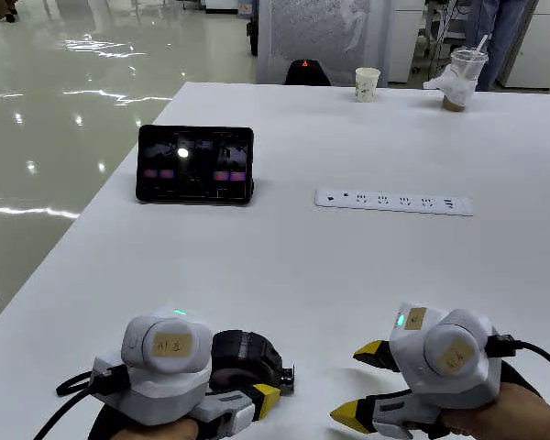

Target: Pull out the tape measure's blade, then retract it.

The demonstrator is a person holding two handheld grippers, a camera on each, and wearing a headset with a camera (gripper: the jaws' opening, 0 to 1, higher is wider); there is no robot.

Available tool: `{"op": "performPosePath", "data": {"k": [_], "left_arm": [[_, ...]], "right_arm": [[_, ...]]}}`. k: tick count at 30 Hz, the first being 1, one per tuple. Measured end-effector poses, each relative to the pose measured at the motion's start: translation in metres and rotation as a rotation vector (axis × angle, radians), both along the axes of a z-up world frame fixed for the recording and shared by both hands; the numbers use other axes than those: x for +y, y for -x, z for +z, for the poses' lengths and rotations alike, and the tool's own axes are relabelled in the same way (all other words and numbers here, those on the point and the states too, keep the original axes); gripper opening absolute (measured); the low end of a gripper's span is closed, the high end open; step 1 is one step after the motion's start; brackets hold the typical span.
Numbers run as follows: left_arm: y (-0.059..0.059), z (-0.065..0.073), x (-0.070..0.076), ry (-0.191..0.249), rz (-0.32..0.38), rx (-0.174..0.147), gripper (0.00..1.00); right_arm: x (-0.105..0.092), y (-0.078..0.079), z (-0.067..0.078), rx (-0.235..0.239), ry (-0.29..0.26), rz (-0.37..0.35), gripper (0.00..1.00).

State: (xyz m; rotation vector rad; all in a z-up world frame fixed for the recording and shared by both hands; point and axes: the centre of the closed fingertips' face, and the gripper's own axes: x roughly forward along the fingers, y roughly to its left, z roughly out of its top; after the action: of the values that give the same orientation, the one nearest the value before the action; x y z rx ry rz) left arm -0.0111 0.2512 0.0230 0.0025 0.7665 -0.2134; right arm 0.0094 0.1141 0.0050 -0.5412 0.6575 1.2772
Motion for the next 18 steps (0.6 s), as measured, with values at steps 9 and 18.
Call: {"op": "performPosePath", "data": {"k": [9, 18], "left_arm": [[0.009, -0.001, -0.001, 0.015, -0.047, -0.018, 0.74], [0.017, 0.000, 0.006, 0.017, -0.068, -0.024, 0.77]], "right_arm": [[-0.023, 0.002, 0.001, 0.010, -0.017, -0.059, 0.51], [-0.045, 0.006, 0.005, 0.020, -0.041, -0.113, 0.56]]}}
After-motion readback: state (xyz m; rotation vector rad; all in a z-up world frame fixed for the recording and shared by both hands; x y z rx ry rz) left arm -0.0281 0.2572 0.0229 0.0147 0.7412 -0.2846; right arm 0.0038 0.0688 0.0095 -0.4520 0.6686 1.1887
